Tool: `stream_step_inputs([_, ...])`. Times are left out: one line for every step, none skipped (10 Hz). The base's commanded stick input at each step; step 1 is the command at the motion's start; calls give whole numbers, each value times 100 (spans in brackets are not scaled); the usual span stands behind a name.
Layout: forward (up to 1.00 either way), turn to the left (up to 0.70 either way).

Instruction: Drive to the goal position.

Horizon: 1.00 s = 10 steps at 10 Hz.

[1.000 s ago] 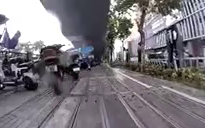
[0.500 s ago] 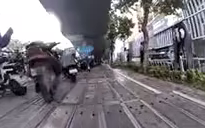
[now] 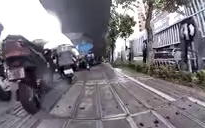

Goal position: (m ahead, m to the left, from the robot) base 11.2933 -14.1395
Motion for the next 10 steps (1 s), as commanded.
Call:
stream_step_inputs([70, 0])
stream_step_inputs([70, 0])
stream_step_inputs([70, 0])
stream_step_inputs([70, 0])
stream_step_inputs([70, 0])
stream_step_inputs([70, 0])
stream_step_inputs([70, 0])
stream_step_inputs([70, 0])
stream_step_inputs([70, 0])
stream_step_inputs([70, 0])
